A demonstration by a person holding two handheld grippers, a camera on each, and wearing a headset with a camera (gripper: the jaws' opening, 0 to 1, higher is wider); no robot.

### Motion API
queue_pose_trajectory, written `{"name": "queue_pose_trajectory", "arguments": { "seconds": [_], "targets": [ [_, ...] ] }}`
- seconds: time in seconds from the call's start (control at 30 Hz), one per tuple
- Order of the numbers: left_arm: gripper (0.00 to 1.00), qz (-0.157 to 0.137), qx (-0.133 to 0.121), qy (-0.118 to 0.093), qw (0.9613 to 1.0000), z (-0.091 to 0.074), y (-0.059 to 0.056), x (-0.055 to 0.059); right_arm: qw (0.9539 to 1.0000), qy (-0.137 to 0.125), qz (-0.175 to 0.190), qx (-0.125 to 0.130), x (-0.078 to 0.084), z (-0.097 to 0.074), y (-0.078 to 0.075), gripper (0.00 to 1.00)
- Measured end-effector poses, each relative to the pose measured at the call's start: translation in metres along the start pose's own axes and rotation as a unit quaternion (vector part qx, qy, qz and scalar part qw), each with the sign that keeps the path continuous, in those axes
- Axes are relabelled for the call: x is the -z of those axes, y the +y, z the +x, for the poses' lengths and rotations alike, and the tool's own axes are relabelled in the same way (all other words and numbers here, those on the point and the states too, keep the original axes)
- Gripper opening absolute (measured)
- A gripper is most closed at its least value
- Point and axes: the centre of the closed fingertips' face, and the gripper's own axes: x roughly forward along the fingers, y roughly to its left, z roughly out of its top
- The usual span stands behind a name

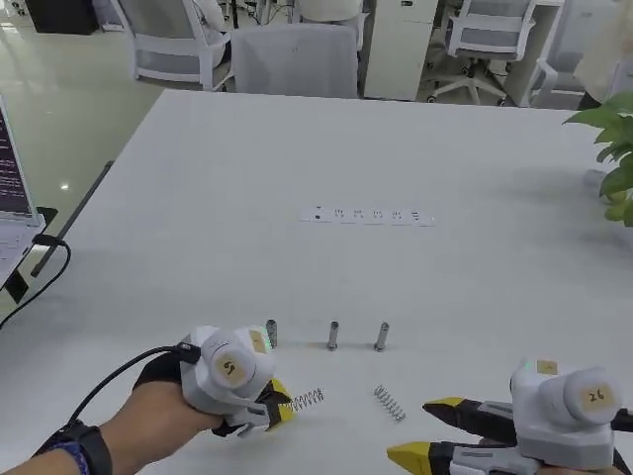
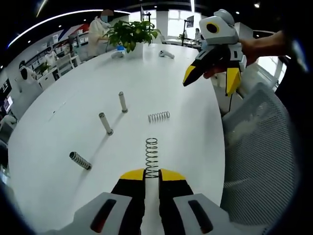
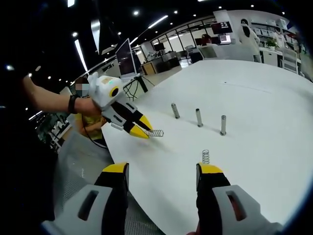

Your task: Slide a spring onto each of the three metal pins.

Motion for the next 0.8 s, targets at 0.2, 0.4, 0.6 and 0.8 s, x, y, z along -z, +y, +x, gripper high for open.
{"name": "queue_pose_trajectory", "arguments": {
  "seconds": [0.2,0.4,0.6,0.8],
  "targets": [
    [0.01,-0.004,-0.006,-0.005,1.0,-0.007,-0.001,0.002,0.9999,0.004,0.001,-0.013,-0.001,0.008,0.006,0.53],
    [0.01,-0.003,-0.008,-0.012,0.9999,-0.012,-0.002,0.0,0.9996,0.006,-0.005,-0.027,-0.006,0.014,0.009,0.52],
    [0.01,-0.001,-0.009,-0.018,0.9998,-0.015,-0.004,-0.004,0.9992,0.008,-0.013,-0.038,-0.011,0.021,0.011,0.51],
    [0.01,0.001,-0.009,-0.026,0.9996,-0.018,-0.007,-0.009,0.9984,0.014,-0.022,-0.051,-0.015,0.028,0.015,0.5]
  ]
}}
